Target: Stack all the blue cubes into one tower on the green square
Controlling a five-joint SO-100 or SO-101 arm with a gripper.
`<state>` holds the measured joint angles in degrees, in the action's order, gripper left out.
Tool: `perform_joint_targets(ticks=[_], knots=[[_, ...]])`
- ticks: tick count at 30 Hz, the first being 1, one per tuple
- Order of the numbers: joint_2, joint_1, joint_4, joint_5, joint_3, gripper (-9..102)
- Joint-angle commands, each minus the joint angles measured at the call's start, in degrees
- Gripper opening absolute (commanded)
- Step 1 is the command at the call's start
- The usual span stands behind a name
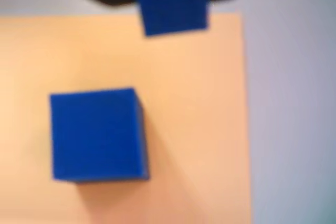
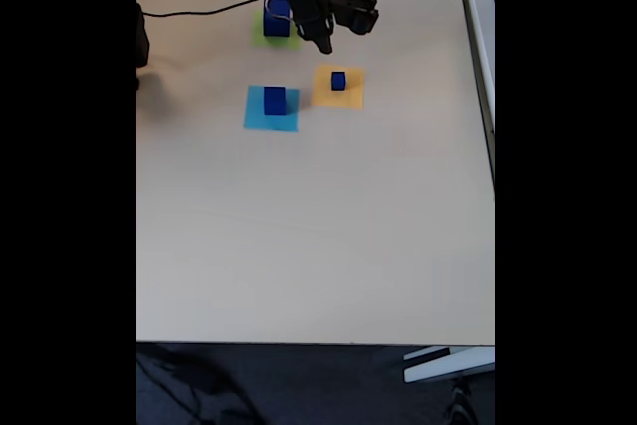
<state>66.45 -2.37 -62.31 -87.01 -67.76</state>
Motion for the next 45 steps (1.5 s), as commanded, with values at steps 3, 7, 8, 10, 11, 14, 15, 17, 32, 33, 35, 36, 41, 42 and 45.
perform_joint_targets(ticks=[3, 7, 8, 10, 11, 14, 15, 17, 32, 33, 35, 36, 41, 42, 45], knots=[[0.53, -2.46, 3.87, 2.55, 2.81, 0], [0.35, -3.34, 5.54, 3.43, 2.02, 0], [0.18, -3.43, 5.80, 3.52, 2.02, 0], [-0.35, -3.52, 6.59, 3.52, 2.02, 0], [-0.62, -3.52, 7.03, 3.52, 2.02, 0], [-1.32, -3.08, 7.82, 2.81, 2.02, 0], [-1.67, -2.90, 8.09, 2.55, 1.93, 0], [-2.02, -2.72, 9.32, 2.29, 1.41, 0], [-4.13, -2.11, 12.39, 1.23, 0.00, 0], [-4.13, -2.11, 12.39, 1.32, -0.09, 0], [-4.13, -2.11, 12.39, 1.32, -0.35, 0], [-4.04, -2.11, 12.39, 1.32, -0.44, 1], [-3.96, -2.02, 12.39, 1.05, -1.41, 0], [-3.87, -2.02, 12.39, 0.97, -1.58, 0], [-3.87, -2.20, 12.39, 1.23, -1.58, 0]])
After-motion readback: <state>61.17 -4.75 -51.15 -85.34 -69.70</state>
